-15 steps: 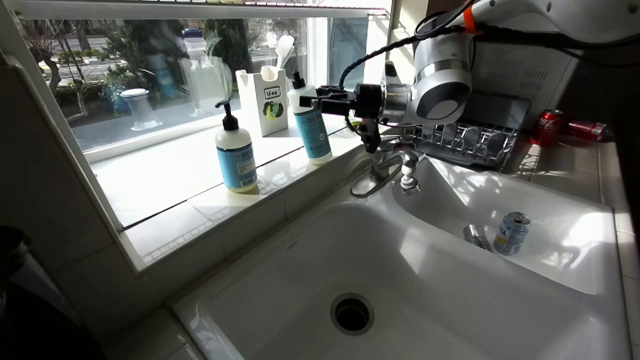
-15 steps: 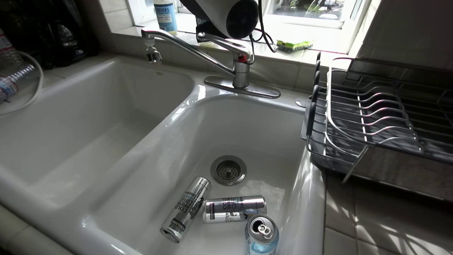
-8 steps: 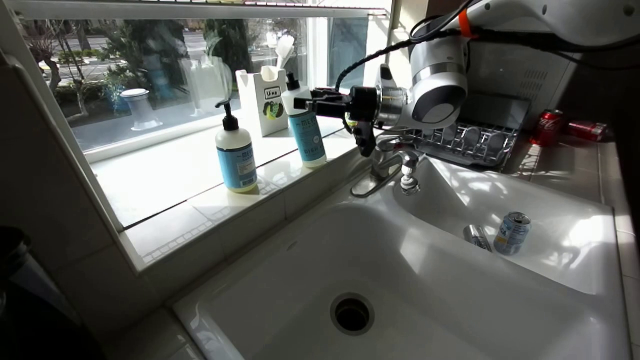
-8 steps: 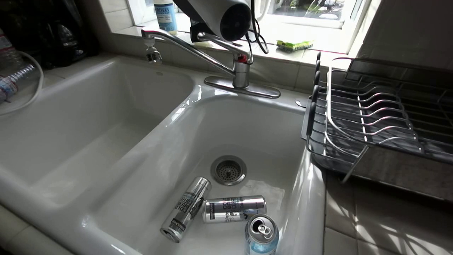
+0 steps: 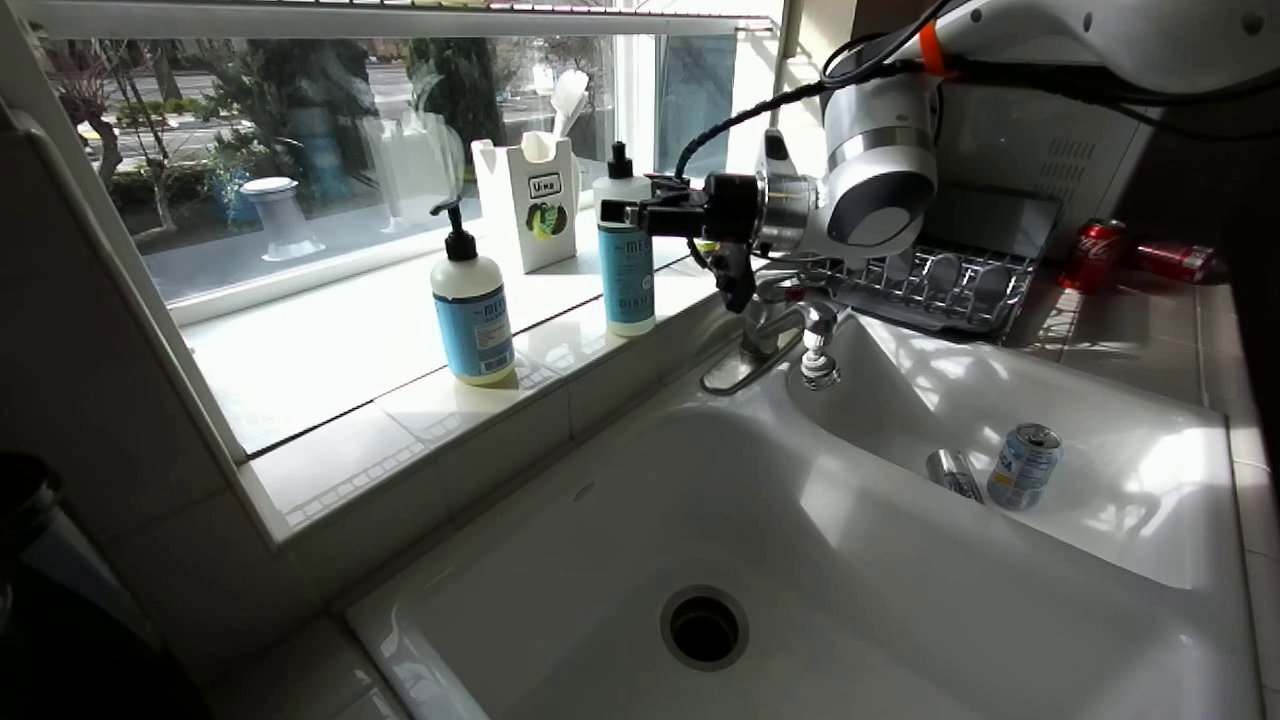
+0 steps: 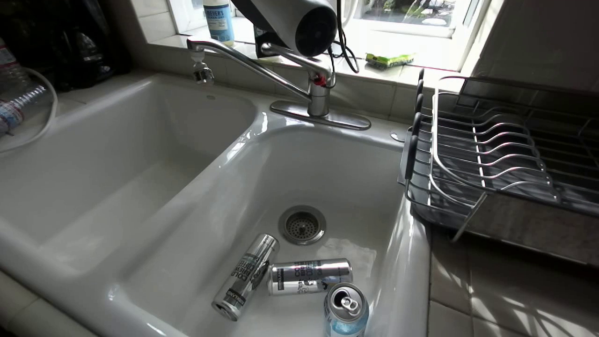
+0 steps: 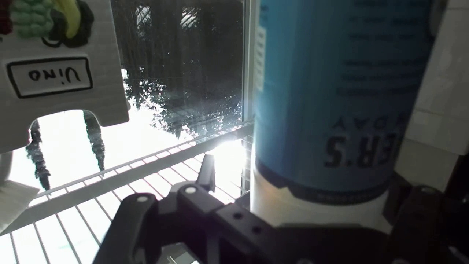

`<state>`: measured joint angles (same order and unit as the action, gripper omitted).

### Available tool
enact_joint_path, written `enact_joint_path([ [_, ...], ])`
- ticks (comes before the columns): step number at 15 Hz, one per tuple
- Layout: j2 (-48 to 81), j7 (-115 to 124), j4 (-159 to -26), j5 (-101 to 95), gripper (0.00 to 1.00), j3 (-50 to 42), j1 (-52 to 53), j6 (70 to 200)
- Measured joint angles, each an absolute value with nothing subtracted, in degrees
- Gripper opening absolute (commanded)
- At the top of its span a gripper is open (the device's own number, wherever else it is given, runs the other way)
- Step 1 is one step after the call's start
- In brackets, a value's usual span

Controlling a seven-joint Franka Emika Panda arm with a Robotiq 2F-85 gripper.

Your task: Put the bottles bottom first on the windowsill

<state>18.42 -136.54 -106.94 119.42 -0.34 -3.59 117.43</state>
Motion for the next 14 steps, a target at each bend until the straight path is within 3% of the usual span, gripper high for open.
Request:
enact_joint_path([
  [8, 15.61, -138.15, -106.94, 119.00, 1.00, -1.92, -3.34, 121.39],
  [14, 10.07, -138.37, -106.96, 116.20, 1.00, -2.17, -2.08, 133.18],
])
